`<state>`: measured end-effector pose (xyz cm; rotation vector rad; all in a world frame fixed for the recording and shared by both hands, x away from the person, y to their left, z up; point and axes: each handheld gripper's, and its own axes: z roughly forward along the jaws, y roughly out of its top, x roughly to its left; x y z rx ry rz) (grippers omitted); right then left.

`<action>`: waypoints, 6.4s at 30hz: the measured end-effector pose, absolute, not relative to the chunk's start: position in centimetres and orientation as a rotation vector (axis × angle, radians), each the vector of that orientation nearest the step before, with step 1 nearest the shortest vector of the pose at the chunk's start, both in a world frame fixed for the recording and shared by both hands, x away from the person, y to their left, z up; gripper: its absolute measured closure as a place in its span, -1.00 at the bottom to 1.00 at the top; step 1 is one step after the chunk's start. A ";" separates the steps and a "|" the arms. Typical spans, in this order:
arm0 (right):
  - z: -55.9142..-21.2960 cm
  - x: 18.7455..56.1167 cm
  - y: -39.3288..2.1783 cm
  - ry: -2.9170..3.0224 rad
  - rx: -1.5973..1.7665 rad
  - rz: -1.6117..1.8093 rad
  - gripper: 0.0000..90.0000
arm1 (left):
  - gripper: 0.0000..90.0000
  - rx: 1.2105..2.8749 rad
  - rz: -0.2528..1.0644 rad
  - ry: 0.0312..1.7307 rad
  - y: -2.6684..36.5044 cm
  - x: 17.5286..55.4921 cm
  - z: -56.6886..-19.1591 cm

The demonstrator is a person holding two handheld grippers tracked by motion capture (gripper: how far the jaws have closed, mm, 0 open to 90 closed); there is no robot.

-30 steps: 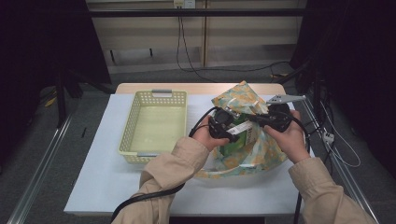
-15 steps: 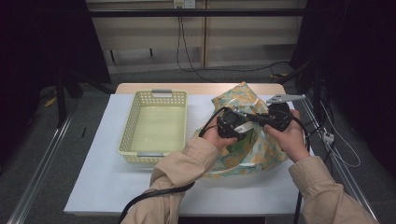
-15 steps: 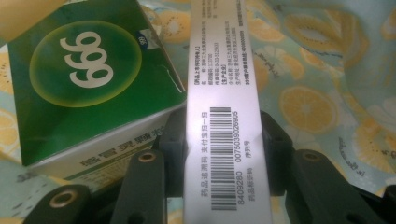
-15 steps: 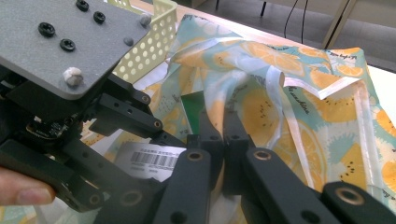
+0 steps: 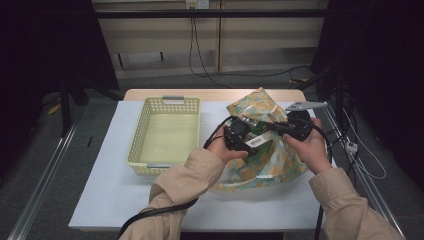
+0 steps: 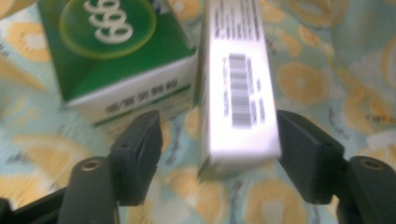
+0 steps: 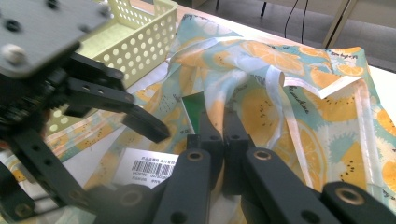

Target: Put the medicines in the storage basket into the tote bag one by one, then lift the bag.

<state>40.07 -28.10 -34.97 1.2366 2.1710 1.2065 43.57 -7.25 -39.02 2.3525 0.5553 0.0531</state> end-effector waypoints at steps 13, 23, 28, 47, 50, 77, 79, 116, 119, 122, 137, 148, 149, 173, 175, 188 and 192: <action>-35.0 40.0 -27.7 2.176 1.231 1.203 1.00 | 0.41 2.312 0.035 0.559 -8.0 43.6 -39.4; -35.0 40.0 -27.9 2.178 1.235 1.199 1.00 | -0.39 2.330 0.061 0.596 -6.2 43.0 -38.4; -35.2 39.9 -27.9 2.175 1.237 1.199 1.00 | -0.54 2.327 0.129 0.647 -3.8 43.5 -37.8; -35.4 39.5 -28.0 2.175 1.240 1.186 1.00 | -0.60 2.305 0.099 0.772 -3.6 43.0 -39.4; -35.7 39.4 -28.0 2.178 1.244 1.183 1.00 | -0.66 2.298 0.104 0.788 -3.6 42.4 -40.0; -35.4 38.6 -29.3 2.171 1.253 1.169 1.00 | -0.64 2.326 0.246 0.889 -4.8 42.2 -43.7; -35.5 38.7 -29.3 2.172 1.253 1.172 1.00 | -0.61 2.316 0.236 0.902 -4.8 42.4 -43.9; -33.3 39.4 -29.0 2.133 1.222 1.219 1.00 | 1.00 2.146 -0.013 0.932 -2.6 43.8 -33.7; -32.5 39.6 -28.9 2.126 1.211 1.223 1.00 | 1.00 2.137 0.016 0.926 -2.6 44.1 -31.9; -31.4 39.8 -28.7 2.114 1.201 1.228 1.00 | 1.00 2.142 0.043 0.909 -2.4 44.5 -30.1; -27.2 41.4 -28.0 2.081 1.142 1.233 1.00 | 1.00 2.100 0.095 0.902 -2.5 46.7 -25.1; -27.8 41.4 -28.1 2.088 1.143 1.232 1.00 | 1.00 2.124 0.110 0.885 -2.6 46.6 -25.4; -27.7 41.4 -28.1 2.087 1.144 1.235 1.00 | 1.00 2.128 0.114 0.883 -2.6 46.6 -25.3; -27.3 42.0 -26.5 2.099 1.109 1.293 1.00 | 1.00 2.134 0.153 0.888 -1.0 47.6 -24.2; -27.5 42.1 -26.0 2.108 1.105 1.295 1.00 | 1.00 2.131 0.155 0.891 -0.5 47.5 -24.3; -28.7 41.7 -24.3 2.114 1.149 1.359 0.31 | 0.14 2.155 0.178 0.974 2.2 47.6 -27.3; -28.6 41.6 -24.4 2.093 1.163 1.368 0.15 | -0.21 2.155 0.181 0.997 2.9 47.5 -28.2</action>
